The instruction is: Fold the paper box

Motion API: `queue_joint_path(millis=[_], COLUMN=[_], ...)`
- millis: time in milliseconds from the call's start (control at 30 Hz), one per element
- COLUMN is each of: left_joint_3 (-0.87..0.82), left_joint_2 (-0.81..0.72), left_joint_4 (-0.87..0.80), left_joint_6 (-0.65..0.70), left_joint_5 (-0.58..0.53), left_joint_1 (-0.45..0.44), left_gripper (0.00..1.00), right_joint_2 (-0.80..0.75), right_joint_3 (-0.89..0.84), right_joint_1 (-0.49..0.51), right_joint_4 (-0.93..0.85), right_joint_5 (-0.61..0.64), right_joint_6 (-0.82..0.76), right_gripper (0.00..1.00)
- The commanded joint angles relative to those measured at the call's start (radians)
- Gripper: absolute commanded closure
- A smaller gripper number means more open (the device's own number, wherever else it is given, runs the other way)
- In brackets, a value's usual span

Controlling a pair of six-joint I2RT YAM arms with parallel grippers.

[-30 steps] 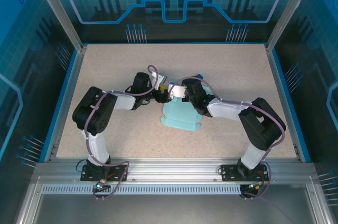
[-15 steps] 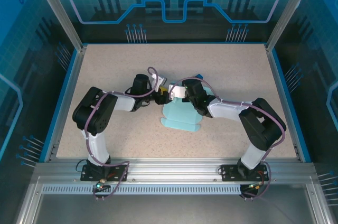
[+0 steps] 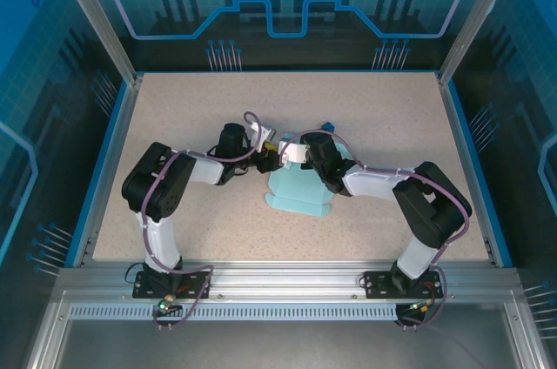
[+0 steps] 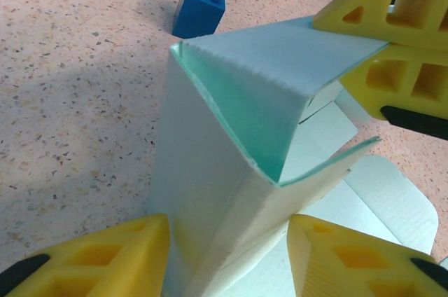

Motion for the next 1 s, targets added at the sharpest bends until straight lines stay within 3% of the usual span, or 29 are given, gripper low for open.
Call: queue_joint_path(millis=[0,467,967], left_joint_3=[-0.029,-0.037,-0.024], left_joint_2=[0.025,0.008,-0.014], left_joint_4=[0.081,0.094,0.061], left_joint_6=[0.004,-0.012,-0.019], left_joint_5=[0.014,0.041,0.017], left_joint_1=[-0.003,-0.002,-0.01], left_gripper=[0.54,0.67,0.69], right_joint_2=[-0.031,-0.039,-0.074], right_joint_3=[-0.001,0.011,0.04], right_joint_1=[0.006,-0.007,0.01], right_joint_4=[-0.043,-0.071,-0.079], right_joint_5=[-0.055,-0.081,-0.085], right_joint_6=[0.023,0.053,0.102], right_gripper=[1.0,1.0,1.0])
